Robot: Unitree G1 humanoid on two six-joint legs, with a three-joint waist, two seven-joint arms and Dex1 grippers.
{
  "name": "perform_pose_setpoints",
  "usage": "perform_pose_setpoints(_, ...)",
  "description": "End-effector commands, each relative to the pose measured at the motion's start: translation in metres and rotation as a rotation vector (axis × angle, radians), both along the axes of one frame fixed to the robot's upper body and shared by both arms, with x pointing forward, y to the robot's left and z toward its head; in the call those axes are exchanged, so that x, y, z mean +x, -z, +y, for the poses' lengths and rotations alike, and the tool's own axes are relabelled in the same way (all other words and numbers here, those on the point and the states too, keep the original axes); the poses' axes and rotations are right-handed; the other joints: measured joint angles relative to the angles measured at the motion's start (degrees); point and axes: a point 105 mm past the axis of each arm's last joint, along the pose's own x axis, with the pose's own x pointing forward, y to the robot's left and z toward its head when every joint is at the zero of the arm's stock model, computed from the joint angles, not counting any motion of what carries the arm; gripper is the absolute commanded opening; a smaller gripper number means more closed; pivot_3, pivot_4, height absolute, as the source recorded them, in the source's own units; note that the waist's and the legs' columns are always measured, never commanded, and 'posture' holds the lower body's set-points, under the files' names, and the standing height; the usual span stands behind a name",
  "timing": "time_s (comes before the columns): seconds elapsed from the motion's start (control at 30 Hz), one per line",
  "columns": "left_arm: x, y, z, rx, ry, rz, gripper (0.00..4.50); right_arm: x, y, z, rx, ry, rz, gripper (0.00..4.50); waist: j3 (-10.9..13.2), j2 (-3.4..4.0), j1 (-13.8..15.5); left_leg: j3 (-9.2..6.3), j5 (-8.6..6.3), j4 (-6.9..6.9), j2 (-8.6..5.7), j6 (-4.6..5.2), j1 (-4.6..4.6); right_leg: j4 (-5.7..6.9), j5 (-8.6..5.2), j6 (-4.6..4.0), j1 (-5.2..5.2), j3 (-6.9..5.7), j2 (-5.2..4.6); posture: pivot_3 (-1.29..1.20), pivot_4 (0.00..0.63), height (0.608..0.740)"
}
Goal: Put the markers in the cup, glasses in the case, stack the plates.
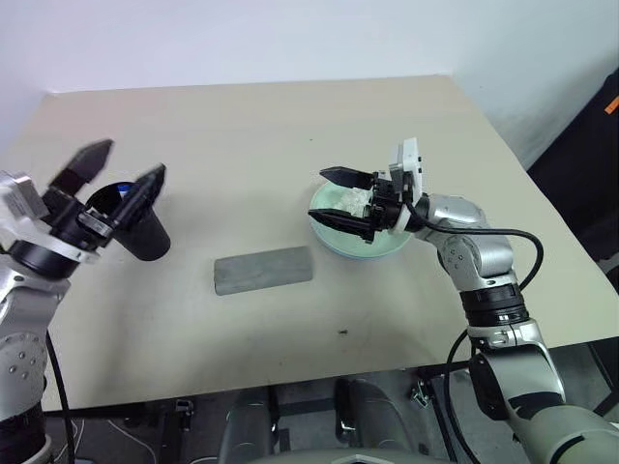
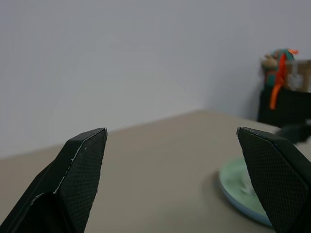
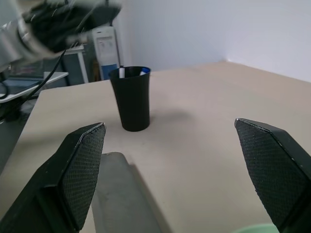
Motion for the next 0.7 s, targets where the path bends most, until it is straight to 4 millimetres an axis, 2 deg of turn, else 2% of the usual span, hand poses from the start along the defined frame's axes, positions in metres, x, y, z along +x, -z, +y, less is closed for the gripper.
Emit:
perform_pose_setpoints(0.03,-0.005,0.012,-0.009,0.064,0.049,0.05,4.48,-0.011,-0.009,-0.016,0.014,0.027,-0.029,4.5,0.0,0.0,0.0,0.0,0.0,-0.02,0.0,-0.01,0.0,-0.01,-0.01,-0.01,0.0,0.0,0.0,0.0,0.15,0.735)
perform_pose_setpoints(0.3,-0.001,0.046,-0.005,0.098,0.101,0.156,4.48,-0.038,0.011,-0.03,-0.032,0.063,0.037,4.5,0.0,0.02,-0.1,0.0,-0.1,-0.06,0.0,-0.16,0.0,-0.08,-0.1,-0.2,-0.05,0.01,-0.01,0.0,0.15,0.735)
perform_pose_setpoints(0.6,0.007,0.08,-0.007,0.103,0.129,0.205,4.48,-0.037,0.019,-0.038,-0.051,0.139,0.062,4.5,0.0,0.01,0.0,-0.02,-0.11,-0.06,0.0,-0.17,-0.02,-0.17,-0.04,-0.33,-0.06,0.04,-0.01,0.0,0.15,0.735)
perform_pose_setpoints(0.7,0.012,0.082,-0.012,0.064,0.139,0.202,4.48,-0.034,0.017,-0.04,-0.06,0.151,0.052,4.5,0.0,0.01,0.0,-0.02,-0.1,-0.06,0.0,-0.16,-0.04,-0.19,-0.04,-0.32,-0.07,0.04,-0.01,0.0,0.15,0.735)
